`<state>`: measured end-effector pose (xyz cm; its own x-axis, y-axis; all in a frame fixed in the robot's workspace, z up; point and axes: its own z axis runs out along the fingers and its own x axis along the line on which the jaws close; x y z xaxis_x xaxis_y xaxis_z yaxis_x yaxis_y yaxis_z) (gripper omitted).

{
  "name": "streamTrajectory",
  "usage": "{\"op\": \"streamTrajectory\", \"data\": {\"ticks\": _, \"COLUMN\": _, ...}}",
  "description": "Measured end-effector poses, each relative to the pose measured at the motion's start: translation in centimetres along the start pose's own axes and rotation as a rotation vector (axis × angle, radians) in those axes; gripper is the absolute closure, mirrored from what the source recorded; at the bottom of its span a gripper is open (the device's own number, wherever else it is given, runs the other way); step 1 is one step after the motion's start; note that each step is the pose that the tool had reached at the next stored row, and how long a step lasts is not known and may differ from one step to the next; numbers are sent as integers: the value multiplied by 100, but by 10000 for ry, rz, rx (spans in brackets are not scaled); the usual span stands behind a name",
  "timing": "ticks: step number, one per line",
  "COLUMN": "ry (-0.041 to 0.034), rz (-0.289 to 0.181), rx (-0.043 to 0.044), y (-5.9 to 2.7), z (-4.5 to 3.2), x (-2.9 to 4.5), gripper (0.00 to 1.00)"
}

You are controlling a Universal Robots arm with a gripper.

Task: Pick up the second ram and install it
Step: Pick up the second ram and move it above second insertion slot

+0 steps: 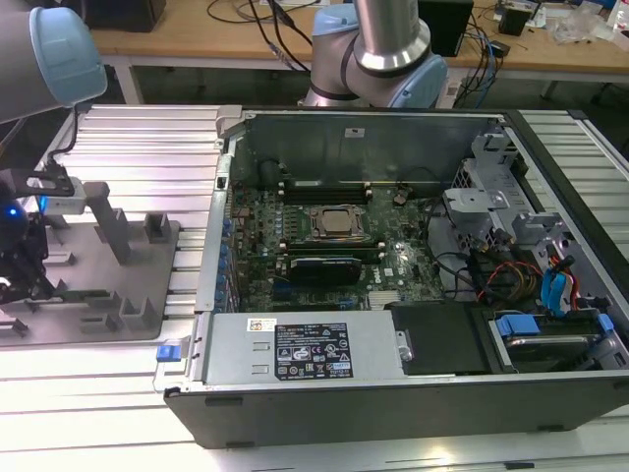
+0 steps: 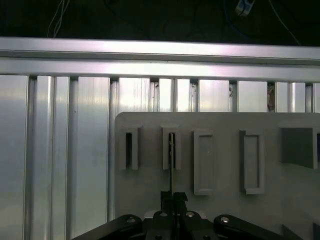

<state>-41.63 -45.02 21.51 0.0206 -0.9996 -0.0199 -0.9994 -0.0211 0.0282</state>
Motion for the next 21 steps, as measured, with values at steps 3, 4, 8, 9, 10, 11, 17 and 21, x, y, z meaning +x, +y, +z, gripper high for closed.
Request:
{"op": "streamTrajectory", "data": {"ticks": 3, "ry": 1, "rz": 0, "rx": -3, "y": 2, "z": -47, "x": -1, "gripper": 91}}
{"op": "streamTrajectory", "data": {"ticks": 4, "ry": 1, "rz": 0, "rx": -2, "y": 3, "z": -91, "x": -2, "gripper": 91}}
{"op": "streamTrajectory", "data": {"ticks": 8, "ry": 1, "rz": 0, "rx": -1, "y": 9, "z": -339, "x": -7, "gripper": 91}}
{"op": "streamTrajectory", "data": {"ticks": 9, "ry": 1, "rz": 0, "rx": -1, "y": 11, "z": -391, "x": -8, "gripper": 91}}
{"op": "streamTrajectory", "data": {"ticks": 10, "ry": 1, "rz": 0, "rx": -1, "y": 12, "z": -437, "x": -9, "gripper": 91}}
{"op": "streamTrajectory", "data": {"ticks": 11, "ry": 1, "rz": 0, "rx": -1, "y": 14, "z": -508, "x": -10, "gripper": 91}}
{"op": "streamTrajectory", "data": {"ticks": 17, "ry": 1, "rz": 0, "rx": -1, "y": 25, "z": -984, "x": -20, "gripper": 91}}
{"op": "streamTrajectory", "data": {"ticks": 21, "ry": 1, "rz": -1, "rx": -1, "y": 34, "z": -1289, "x": -25, "gripper": 91}}
